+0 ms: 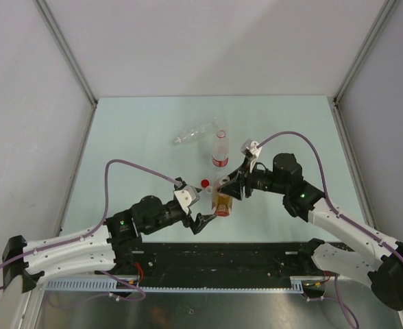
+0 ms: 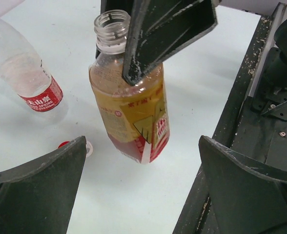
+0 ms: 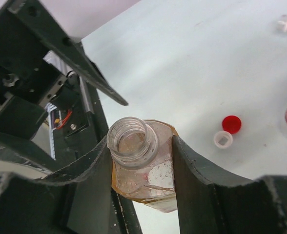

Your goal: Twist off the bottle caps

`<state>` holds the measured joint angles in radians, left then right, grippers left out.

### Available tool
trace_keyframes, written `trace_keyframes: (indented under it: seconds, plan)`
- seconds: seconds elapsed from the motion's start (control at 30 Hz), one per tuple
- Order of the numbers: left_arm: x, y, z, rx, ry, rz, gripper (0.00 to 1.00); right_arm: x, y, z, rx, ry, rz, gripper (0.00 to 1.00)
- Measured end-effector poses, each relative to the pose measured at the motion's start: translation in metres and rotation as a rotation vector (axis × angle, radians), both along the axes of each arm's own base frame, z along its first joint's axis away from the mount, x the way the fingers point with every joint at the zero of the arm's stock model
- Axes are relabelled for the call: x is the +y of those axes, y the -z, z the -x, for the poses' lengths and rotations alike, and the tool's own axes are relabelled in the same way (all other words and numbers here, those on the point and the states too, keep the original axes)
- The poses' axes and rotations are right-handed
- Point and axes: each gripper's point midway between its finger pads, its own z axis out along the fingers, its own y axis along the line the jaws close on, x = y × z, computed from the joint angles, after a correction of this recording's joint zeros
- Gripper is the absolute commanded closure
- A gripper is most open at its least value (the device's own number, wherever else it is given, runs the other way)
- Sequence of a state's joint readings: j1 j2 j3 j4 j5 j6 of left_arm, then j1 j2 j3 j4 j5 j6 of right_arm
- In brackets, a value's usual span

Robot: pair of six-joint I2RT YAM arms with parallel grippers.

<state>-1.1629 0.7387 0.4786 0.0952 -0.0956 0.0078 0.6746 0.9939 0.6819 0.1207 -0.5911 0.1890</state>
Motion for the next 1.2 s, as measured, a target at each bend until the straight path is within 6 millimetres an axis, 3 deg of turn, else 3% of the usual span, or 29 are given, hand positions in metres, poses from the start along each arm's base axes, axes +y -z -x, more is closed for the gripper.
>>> trace_keyframes:
  seconds: [0.37, 0.67, 0.87, 1.2]
  plan:
    - [0.004, 0.006, 0.002, 0.002, 0.001, -0.002, 0.00, -0.031, 0.012, -0.045, 0.060, 0.252, 0.035, 1.00]
    - [0.004, 0.006, 0.002, 0.002, 0.000, -0.004, 0.01, -0.102, 0.029, -0.092, 0.100, 0.623, 0.046, 1.00]
    - [0.003, 0.010, 0.002, 0.007, 0.006, -0.014, 0.01, -0.152, 0.038, -0.107, 0.115, 0.886, 0.029, 1.00]
    - [0.005, 0.006, 0.004, 0.000, 0.012, 0.003, 0.01, -0.195, 0.047, -0.117, 0.091, 1.128, 0.050, 1.00]
